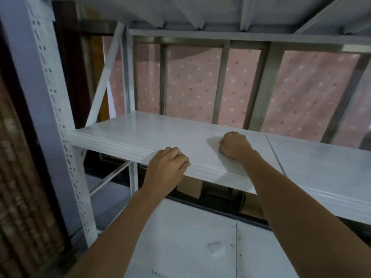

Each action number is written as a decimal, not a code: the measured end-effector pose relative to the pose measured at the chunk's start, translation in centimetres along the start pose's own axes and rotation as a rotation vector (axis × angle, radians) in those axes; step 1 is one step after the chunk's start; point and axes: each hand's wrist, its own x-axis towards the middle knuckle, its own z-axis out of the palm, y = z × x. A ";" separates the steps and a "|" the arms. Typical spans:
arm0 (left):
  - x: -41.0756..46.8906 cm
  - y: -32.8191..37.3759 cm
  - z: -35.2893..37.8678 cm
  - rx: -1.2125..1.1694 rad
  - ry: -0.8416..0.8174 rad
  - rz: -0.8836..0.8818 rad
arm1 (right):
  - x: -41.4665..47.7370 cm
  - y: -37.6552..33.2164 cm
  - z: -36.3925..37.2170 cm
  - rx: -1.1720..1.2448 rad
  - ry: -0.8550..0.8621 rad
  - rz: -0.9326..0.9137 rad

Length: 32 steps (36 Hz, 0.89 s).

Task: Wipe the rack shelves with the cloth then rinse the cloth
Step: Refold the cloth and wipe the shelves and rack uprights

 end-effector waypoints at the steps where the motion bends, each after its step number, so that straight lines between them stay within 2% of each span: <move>1: -0.1 -0.7 -0.4 0.010 -0.001 0.009 | 0.5 -1.1 0.1 0.005 -0.003 -0.003; 13: -0.2 -12.3 -4.0 0.019 -0.011 0.183 | 8.5 -16.7 2.3 0.075 -0.034 -0.117; 20: -0.8 -19.7 -6.8 -0.006 -0.040 0.163 | 12.8 -26.5 3.5 0.135 -0.052 -0.209; 32: -2.3 -29.3 -10.8 0.150 -0.093 0.238 | 17.3 -38.7 4.8 0.178 -0.104 -0.256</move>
